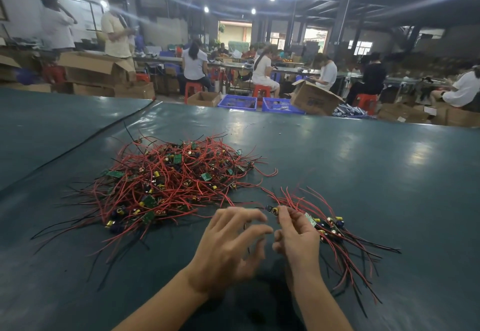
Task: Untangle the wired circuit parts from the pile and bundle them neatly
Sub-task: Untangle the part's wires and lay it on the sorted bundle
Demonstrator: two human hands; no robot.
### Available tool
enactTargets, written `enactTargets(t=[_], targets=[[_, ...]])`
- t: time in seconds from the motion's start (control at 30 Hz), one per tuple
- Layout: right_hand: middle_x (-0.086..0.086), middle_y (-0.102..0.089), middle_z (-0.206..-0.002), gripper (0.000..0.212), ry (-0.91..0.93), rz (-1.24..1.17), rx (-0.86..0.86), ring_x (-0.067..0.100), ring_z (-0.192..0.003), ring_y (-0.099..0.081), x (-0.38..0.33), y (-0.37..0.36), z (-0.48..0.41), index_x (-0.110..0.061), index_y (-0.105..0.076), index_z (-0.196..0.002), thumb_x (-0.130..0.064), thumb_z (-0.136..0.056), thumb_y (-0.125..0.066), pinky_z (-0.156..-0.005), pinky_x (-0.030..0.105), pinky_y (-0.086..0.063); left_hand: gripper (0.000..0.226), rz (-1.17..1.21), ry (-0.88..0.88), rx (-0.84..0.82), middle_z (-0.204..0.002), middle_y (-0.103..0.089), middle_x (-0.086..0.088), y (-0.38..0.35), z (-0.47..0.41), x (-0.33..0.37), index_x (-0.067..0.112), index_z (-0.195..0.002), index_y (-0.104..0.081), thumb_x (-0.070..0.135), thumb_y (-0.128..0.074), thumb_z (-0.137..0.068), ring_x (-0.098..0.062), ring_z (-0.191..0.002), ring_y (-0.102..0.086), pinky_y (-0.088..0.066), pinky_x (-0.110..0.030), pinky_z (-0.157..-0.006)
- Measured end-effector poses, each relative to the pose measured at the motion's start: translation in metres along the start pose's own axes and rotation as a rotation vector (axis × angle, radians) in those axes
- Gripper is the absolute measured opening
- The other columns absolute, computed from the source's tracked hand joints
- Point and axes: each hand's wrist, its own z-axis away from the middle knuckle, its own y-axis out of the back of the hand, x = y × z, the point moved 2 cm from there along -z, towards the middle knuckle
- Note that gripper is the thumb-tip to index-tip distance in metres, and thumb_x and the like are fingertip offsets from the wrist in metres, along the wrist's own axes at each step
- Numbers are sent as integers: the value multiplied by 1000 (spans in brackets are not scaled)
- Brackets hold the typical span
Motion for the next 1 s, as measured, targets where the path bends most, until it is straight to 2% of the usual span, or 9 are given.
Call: enactTargets(t=[0.07,0.13,0.2,0.33,0.53,0.67,0.77,0.87,1.0], targets=[[-8,-58,-52,14,42,-29,-5,3,-42,-50,-4,-1,0,-14,-63,-82,-17,-95,-61,-38,17,-41,18,135,131,-75,-97,-68,7,-3,-3,12,18,-102,-67,22,-64,-85,-10,-83,-62,-48,-24,-74],[-7,-63,-58,14,80,-18,-45,3,-49,-56,-7,-3,3,-16,-66,-82,-18,-94,-61,-44,18,-47,24,377,533,-96,-95,-70,12,-7,-6,15,19,-111,-66,30,-60,-90,-1,-81,-64,-49,-17,-73],[-4,-60,-57,12,90,-21,-123,3,-45,-49,-7,-7,6,-13,-65,-85,-17,-95,-59,-39,17,-40,32,645,896,-77,-98,-71,11,-12,-5,11,22,-120,-62,38,-57,-93,-1,-85,-66,-50,-17,-76],[-3,-51,-57,10,86,65,-208,5,-43,-39,-3,-12,11,-12,-64,-89,-17,-96,-58,-38,18,-32,25,740,886,107,-92,-68,7,-6,-7,3,28,-111,-62,42,-51,-92,-5,-77,-63,-49,-17,-68],[-5,-61,-65,12,36,38,-209,5,-44,-43,-2,-13,13,-15,-64,-89,-17,-98,-56,-38,17,-31,21,659,822,343,-81,-67,0,1,-8,-15,18,-94,-63,20,-43,-101,-10,-67,-62,-48,-15,-62],[-5,-61,-65,12,38,44,-241,5,-44,-43,-1,-14,13,-12,-61,-91,-14,-99,-52,-36,18,-30,30,825,959,412,-78,-70,-4,1,-4,-21,12,-86,-58,23,-37,-104,-15,-62,-63,-48,-21,-57],[-2,-61,-70,16,70,143,-311,8,-49,-47,1,-16,17,-12,-60,-90,-13,-101,-48,-42,20,-37,32,1005,1186,340,-78,-71,-2,-3,-2,-25,14,-94,-61,43,-46,-95,-15,-59,-61,-46,-27,-56],[-2,-65,-74,18,122,248,-372,16,-67,-57,1,-20,22,-13,-62,-90,-11,-101,-48,-64,30,-51,52,1071,1283,123,-72,-69,1,-9,1,-27,23,-88,-72,67,-61,-65,-14,-60,-62,-47,-24,-54],[1,-62,-76,18,140,317,-418,16,-71,-57,3,-22,24,-12,-62,-91,-13,-102,-47,-65,24,-51,46,998,1300,56,-74,-73,-7,-9,6,-28,17,-74,-75,61,-68,-63,-15,-62,-67,-49,-21,-54]])
